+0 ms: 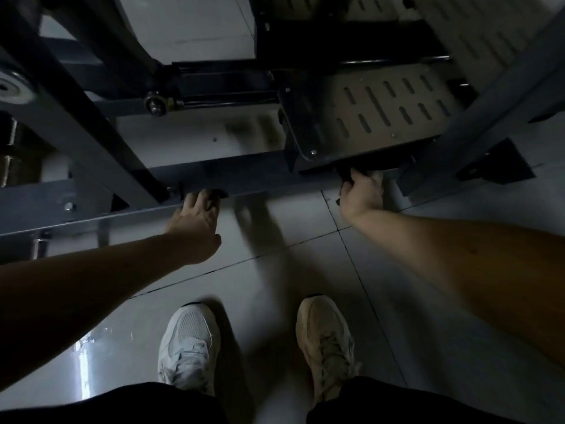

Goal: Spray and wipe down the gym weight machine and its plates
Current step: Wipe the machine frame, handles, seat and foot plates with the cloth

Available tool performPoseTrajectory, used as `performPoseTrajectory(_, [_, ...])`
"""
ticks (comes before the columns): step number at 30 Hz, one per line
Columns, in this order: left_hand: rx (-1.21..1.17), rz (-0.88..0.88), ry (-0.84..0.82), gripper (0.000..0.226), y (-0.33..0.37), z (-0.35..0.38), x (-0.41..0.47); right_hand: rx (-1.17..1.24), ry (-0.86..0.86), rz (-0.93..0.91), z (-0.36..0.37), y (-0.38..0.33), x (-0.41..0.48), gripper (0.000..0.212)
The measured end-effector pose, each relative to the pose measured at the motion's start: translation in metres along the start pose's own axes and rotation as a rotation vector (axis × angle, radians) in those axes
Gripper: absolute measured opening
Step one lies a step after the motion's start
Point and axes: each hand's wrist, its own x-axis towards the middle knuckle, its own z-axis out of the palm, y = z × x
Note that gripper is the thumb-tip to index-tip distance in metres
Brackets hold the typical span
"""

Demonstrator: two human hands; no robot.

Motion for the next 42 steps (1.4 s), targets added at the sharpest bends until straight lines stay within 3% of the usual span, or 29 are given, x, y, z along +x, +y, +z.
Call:
performPoseTrajectory(4, [0.006, -0.012, 0.016, 0.093, 0.003, 0.009, 0.001, -0.129, -0.006, -0.061, 0.034, -0.002, -0.009, 0.058])
performPoseTrajectory(8, [0.023, 0.008, 0.009, 0.096, -0.004, 0.015, -0.002, -0.122, -0.160, -0.306, 0.066, -0.022, -0.043, 0.053])
performPoseTrajectory(10, [0.023, 0.008, 0.009, 0.098, -0.007, 0.018, -0.003, -0.231, -0.170, -0.397, 0.070, -0.024, -0.046, 0.064])
performPoseTrajectory(13, [-0.005, 0.003, 0.024, 0.098, -0.007, 0.019, -0.004, -0.259, -0.103, -0.270, 0.054, -0.012, -0.028, 0.057])
performPoseTrajectory(16, [-0.048, -0.010, 0.029, 0.096, -0.009, 0.019, -0.004, -0.383, -0.052, -0.077, 0.033, -0.001, -0.014, 0.068])
performPoseTrajectory(17, [-0.063, -0.016, 0.030, 0.095, -0.009, 0.019, -0.005, -0.408, -0.046, -0.100, 0.031, -0.002, -0.016, 0.071])
performPoseTrajectory(23, [-0.102, -0.064, 0.022, 0.093, -0.012, 0.017, -0.012, -0.214, -0.245, -0.452, 0.077, -0.073, -0.073, 0.063])
performPoseTrajectory(27, [-0.115, -0.119, 0.021, 0.090, -0.014, 0.017, -0.015, -0.306, -0.266, -0.561, 0.091, -0.104, -0.072, 0.068])
performPoseTrajectory(31, [-0.142, -0.138, 0.053, 0.090, -0.020, 0.019, -0.022, -0.381, -0.129, -0.575, 0.088, -0.113, -0.048, 0.066])
performPoseTrajectory(35, [-0.181, -0.134, 0.077, 0.087, -0.026, 0.023, -0.031, -0.202, -0.060, -0.605, 0.102, -0.147, -0.037, 0.060])
performPoseTrajectory(38, [-0.367, -0.220, 0.198, 0.071, -0.033, 0.025, -0.038, -0.203, -0.203, -0.769, 0.116, -0.163, -0.045, 0.059])
performPoseTrajectory(40, [-0.542, -0.379, 0.389, 0.055, -0.039, 0.026, -0.043, -0.262, -0.390, -0.960, 0.124, -0.153, -0.060, 0.068])
performPoseTrajectory(42, [-0.742, -0.593, 0.495, 0.057, -0.047, 0.023, -0.045, -0.370, -0.430, -1.041, 0.118, -0.137, -0.056, 0.079])
